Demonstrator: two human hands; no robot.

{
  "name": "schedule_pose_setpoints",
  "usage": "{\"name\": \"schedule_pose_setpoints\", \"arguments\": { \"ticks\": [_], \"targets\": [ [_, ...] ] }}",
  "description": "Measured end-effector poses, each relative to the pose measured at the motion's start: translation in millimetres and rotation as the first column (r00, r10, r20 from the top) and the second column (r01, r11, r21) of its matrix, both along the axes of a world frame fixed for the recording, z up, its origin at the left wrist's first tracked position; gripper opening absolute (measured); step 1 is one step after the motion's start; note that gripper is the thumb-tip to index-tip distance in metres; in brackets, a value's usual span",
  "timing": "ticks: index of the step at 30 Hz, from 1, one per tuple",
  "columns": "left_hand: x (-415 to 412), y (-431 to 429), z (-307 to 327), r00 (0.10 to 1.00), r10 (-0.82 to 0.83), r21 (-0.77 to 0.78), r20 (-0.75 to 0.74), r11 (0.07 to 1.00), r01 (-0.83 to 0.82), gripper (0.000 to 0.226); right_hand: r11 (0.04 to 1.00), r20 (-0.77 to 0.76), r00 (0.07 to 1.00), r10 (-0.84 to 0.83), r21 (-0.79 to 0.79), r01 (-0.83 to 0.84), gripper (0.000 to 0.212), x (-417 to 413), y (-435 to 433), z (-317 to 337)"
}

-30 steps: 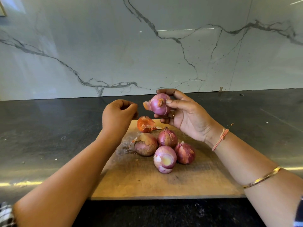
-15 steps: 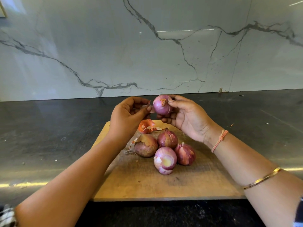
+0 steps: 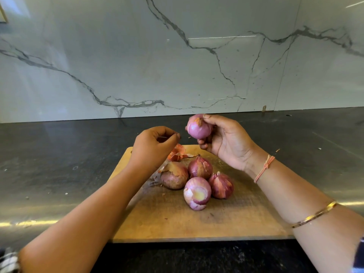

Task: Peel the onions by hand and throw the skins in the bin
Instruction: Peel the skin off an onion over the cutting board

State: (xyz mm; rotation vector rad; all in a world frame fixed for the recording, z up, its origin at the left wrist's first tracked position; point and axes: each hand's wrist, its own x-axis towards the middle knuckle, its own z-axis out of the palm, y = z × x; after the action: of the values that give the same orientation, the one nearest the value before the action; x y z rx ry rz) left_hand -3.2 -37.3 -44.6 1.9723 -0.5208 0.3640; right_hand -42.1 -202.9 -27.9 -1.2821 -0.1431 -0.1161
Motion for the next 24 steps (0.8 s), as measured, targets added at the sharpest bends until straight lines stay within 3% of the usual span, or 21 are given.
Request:
{"name": "schedule_pose_setpoints", "arguments": {
  "ticks": [4, 9, 15, 24],
  "targets": [
    [-5, -1, 2, 0.997, -0.003, -0.053, 0.081, 0.999, 0.007, 0.017, 0.999, 0.001, 1.0, -0.004, -0.038, 0.004, 0.017, -2, 2, 0],
    [-18, -3, 9, 0.978, -0.103, -0.207, 0.179, 0.968, 0.14, 0.011, 0.995, 0.011, 1.0, 0.0, -0.104, 0.002, 0.015, -3, 3, 0],
    [-17, -5, 4, 0.96, -0.126, -0.114, 0.249, 0.981, 0.158, 0.016, 0.982, 0.021, 0.999, -0.031, -0.184, 0.035, 0.009, -4, 10, -4],
    [-17, -7, 5, 0.968, -0.051, -0.135, 0.246, 0.987, 0.086, 0.028, 0.996, 0.041, 0.999, 0.02, -0.091, -0.016, 0.009, -7, 16, -4]
  ]
}}
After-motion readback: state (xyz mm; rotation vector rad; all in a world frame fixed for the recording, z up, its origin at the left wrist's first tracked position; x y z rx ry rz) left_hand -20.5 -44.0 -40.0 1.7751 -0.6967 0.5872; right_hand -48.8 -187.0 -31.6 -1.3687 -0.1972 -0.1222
